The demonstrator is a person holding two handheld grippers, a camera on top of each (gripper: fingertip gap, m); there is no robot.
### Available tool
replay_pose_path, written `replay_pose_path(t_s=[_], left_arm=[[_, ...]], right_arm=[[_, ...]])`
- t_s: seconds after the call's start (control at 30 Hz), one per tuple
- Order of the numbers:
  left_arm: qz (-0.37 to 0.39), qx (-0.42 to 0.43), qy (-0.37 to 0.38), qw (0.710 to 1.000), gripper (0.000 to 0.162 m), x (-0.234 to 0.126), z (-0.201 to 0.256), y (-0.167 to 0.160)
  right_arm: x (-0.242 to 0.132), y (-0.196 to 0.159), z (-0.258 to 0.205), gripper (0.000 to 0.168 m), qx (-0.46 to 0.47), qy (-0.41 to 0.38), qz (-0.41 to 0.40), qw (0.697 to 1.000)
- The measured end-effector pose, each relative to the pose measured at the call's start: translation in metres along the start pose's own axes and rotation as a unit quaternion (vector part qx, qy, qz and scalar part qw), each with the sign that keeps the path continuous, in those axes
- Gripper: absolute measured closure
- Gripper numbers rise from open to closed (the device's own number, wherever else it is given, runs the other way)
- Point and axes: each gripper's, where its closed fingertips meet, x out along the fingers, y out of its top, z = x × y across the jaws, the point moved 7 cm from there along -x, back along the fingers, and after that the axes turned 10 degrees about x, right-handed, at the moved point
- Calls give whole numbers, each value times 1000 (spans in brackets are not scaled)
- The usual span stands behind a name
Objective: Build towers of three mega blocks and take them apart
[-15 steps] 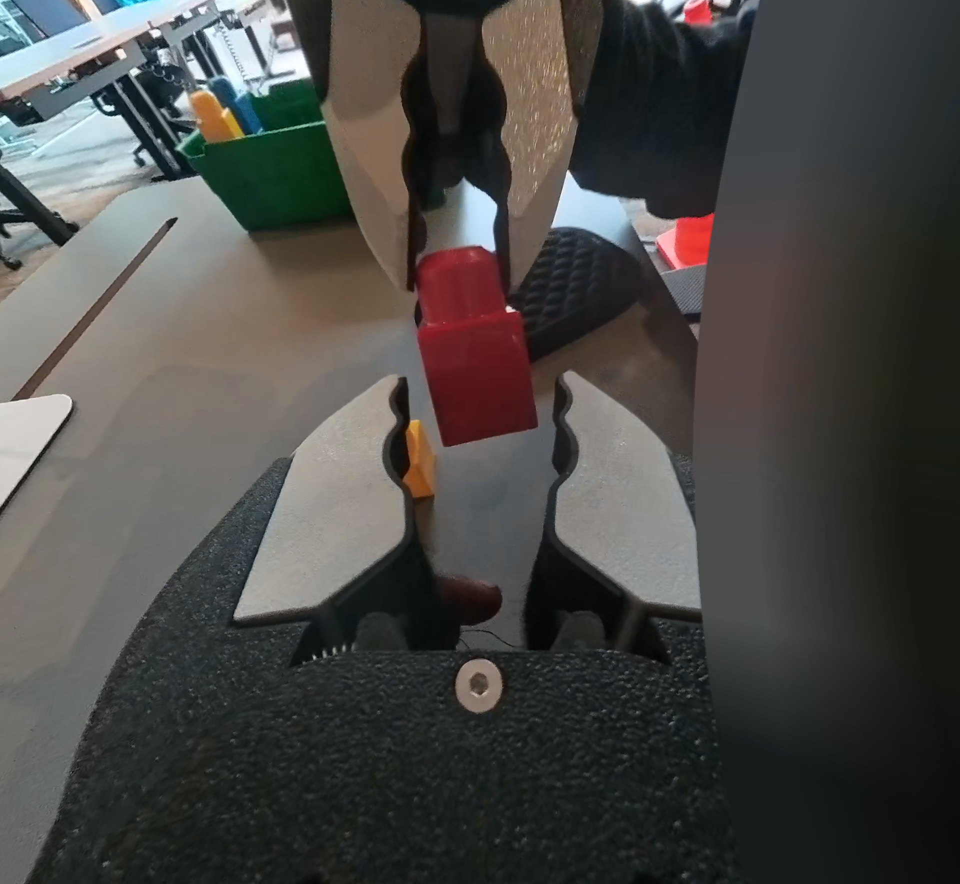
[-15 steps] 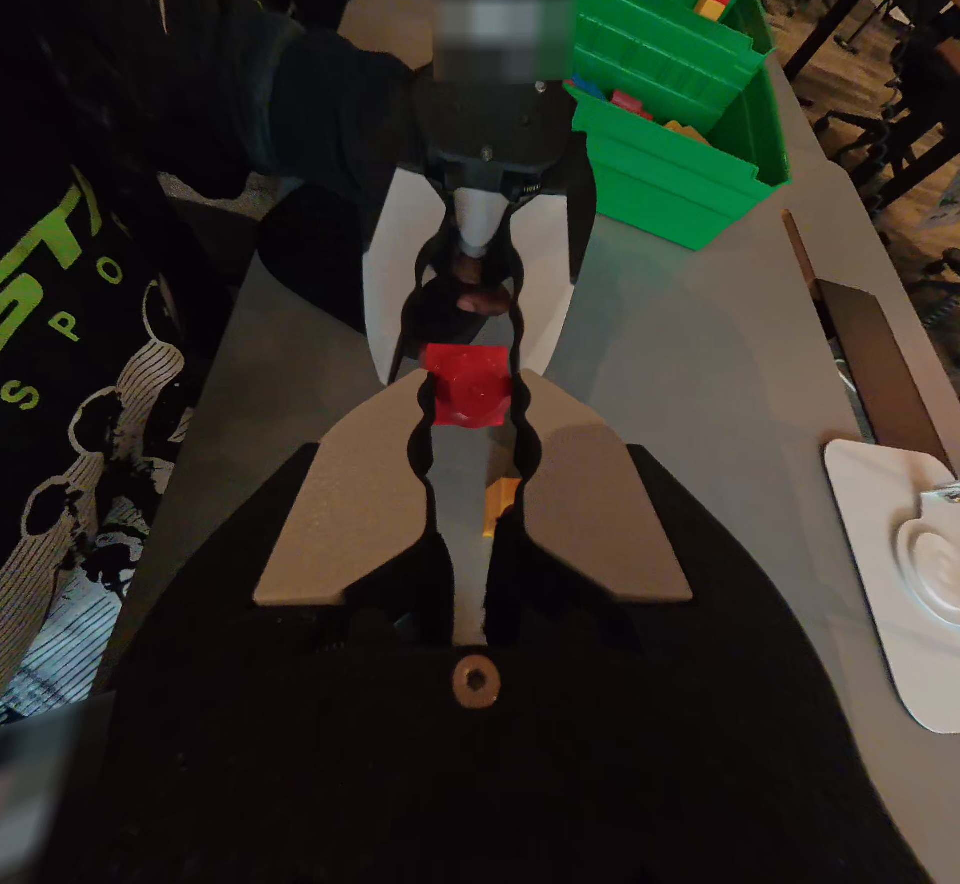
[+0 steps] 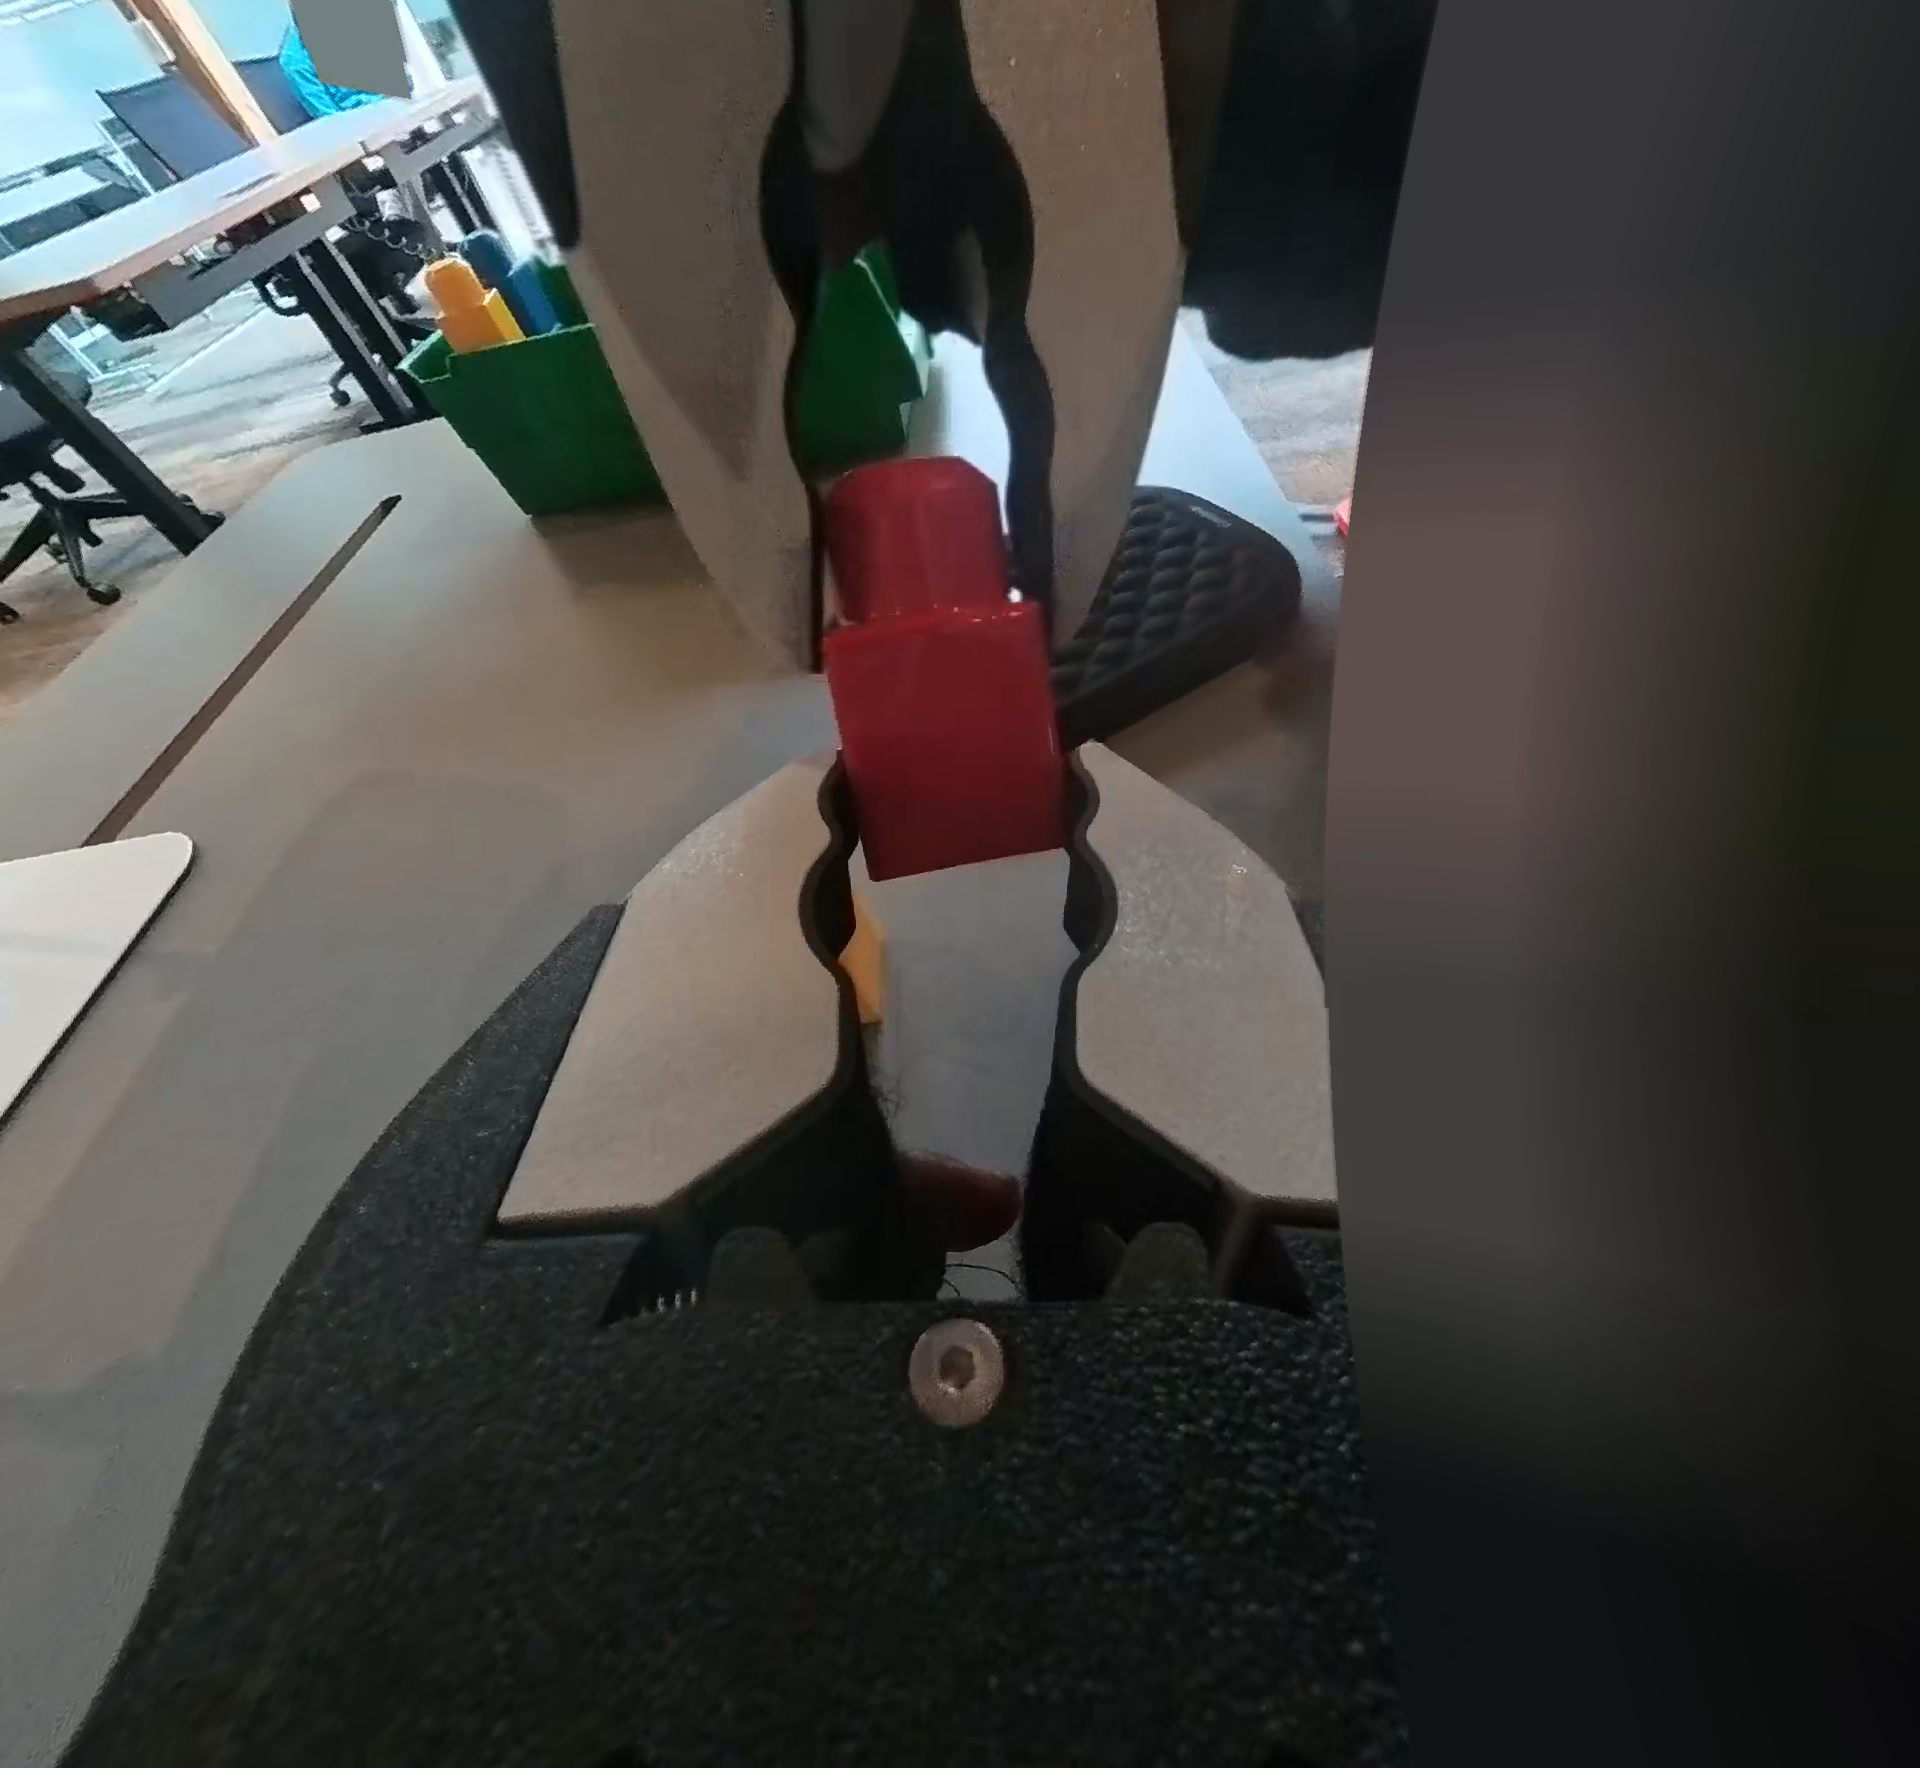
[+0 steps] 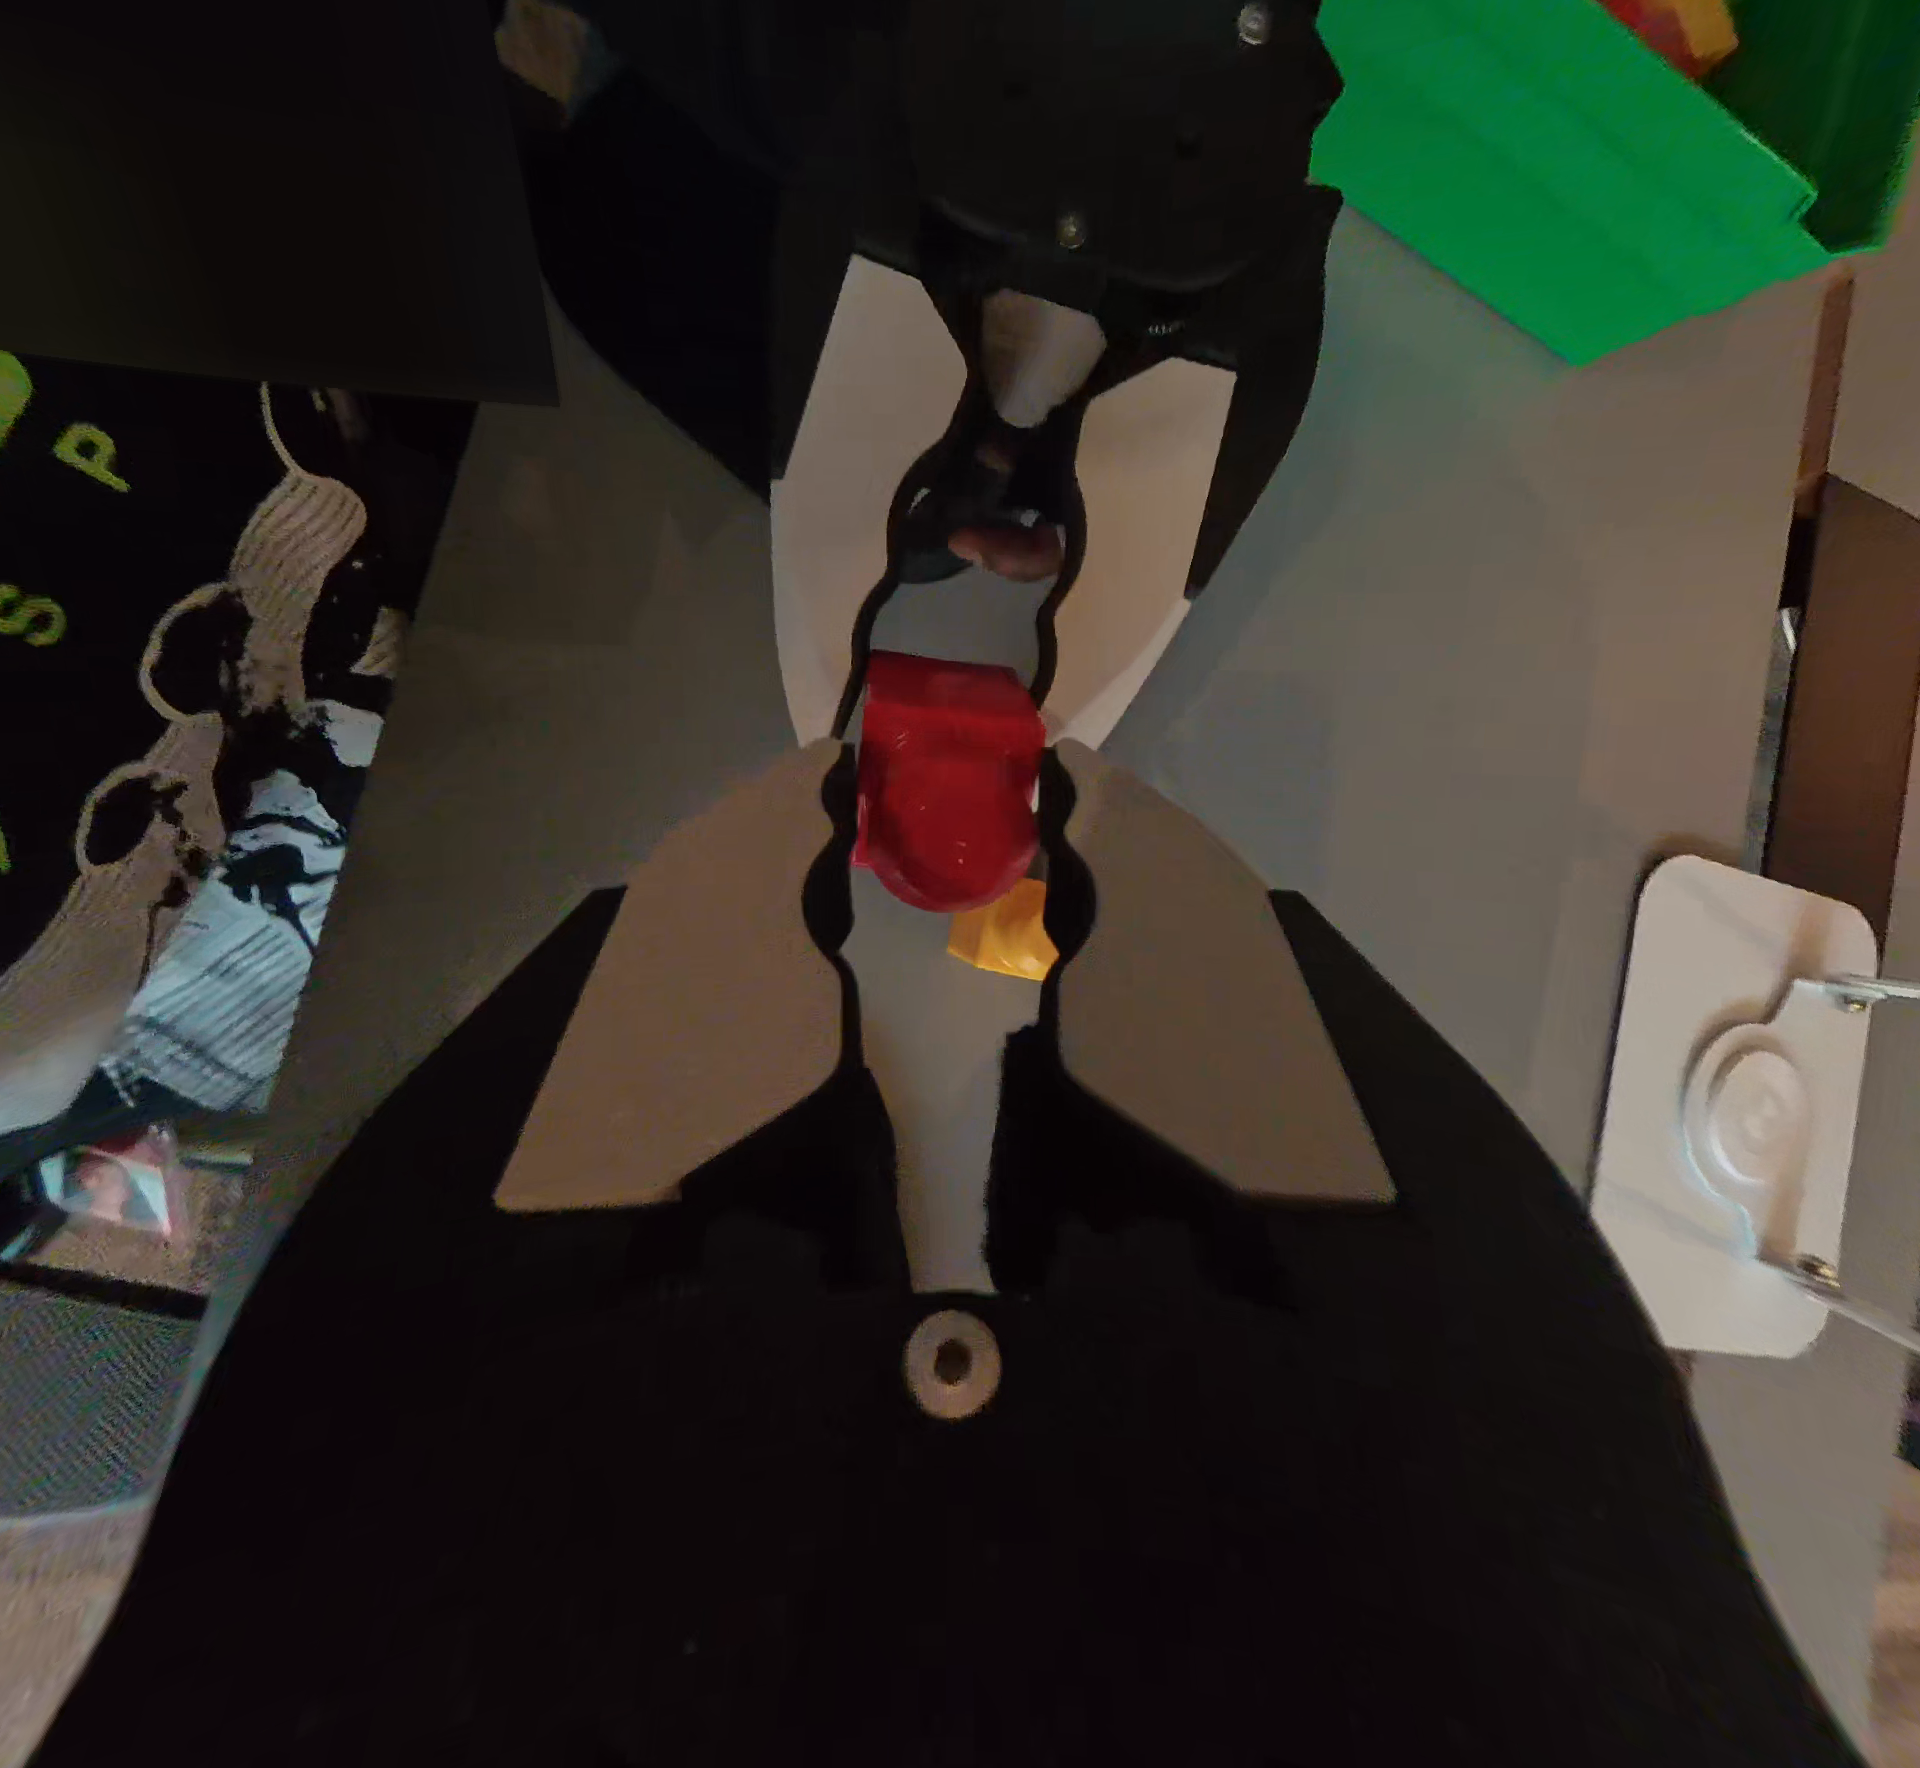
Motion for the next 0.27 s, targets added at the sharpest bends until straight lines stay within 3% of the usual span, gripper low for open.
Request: replay_pose_path(t_s=[0.03,0.1,0.17,0.27], left_arm=[[-3,-1,6,1000,124,0,-1,-1],[-4,-10,19,1000,123,-3,-3,-2],[-25,-14,34,999,104,-6,-8,-11],[-35,-10,46,998,91,-13,-13,-34]], right_arm=[[1,1,2,136,-6,-6,-16,1000],[-1,3,7,136,-9,-6,-34,999],[-4,1,15,136,-6,-14,-66,998],[-5,-9,27,136,11,-20,-127,992]])
